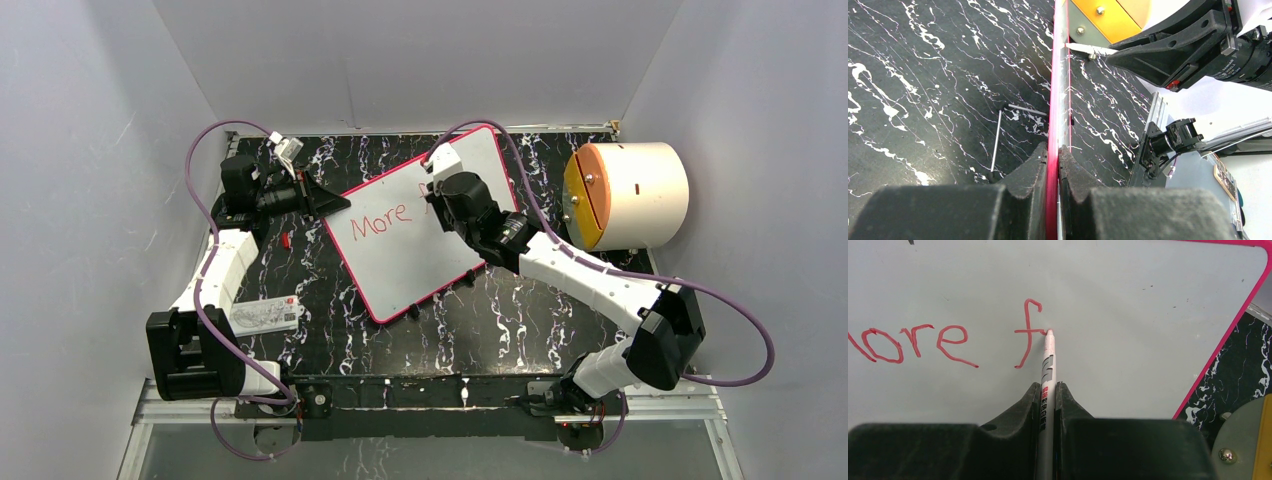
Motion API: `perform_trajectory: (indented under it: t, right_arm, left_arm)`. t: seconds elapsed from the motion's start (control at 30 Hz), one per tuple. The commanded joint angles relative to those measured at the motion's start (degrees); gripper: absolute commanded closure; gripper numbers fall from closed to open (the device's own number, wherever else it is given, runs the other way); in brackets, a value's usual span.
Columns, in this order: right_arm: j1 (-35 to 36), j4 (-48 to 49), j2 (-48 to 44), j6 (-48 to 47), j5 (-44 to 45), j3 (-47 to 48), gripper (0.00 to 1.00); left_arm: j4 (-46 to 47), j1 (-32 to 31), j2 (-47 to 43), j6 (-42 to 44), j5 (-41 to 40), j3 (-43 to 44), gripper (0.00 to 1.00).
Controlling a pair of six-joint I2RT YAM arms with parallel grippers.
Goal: Write a sentence on the whiteboard
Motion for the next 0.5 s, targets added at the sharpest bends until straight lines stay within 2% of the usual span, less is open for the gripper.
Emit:
perform_trajectory:
  t: [0.0,0.47]
  right_arm:
    - [-0.55,4.29,-2.48,-0.41,0.37,-0.62,1.0]
    - [-1.24,4.04,-1.18,0.16,-1.57,-0.26,1.0]
  left_arm:
    - [-7.13,-1.74,2.14,3.35,-2.22,-1.96,1.0]
    - [-7.14,-1.76,2.14,3.44,-2.13,-1.98,1.0]
